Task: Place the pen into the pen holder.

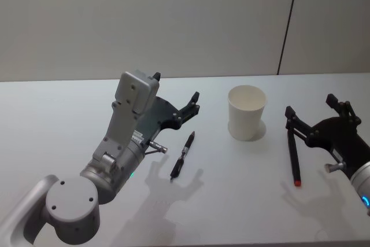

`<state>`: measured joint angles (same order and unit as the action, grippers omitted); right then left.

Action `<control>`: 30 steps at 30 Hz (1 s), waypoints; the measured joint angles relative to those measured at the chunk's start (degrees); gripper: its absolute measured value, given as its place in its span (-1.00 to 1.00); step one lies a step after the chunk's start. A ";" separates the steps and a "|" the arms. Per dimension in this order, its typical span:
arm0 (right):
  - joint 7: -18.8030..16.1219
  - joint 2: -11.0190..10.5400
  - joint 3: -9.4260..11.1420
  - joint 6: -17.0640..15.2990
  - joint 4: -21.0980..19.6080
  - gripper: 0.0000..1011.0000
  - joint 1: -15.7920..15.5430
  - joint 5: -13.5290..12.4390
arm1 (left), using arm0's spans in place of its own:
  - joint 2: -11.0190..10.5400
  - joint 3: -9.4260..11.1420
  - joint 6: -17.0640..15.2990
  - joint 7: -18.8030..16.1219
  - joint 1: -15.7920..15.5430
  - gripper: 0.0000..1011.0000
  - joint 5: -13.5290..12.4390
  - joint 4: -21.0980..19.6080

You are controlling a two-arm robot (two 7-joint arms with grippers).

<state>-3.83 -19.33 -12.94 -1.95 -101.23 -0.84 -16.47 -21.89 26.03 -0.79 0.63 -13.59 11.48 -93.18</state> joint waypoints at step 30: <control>0.00 0.00 0.00 0.00 0.00 0.98 0.00 0.00 | 0.00 0.00 0.00 0.00 0.00 0.98 0.00 0.00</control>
<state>-3.83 -19.33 -12.94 -1.95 -101.23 -0.84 -16.47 -21.89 26.02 -0.79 0.63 -13.59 11.48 -93.17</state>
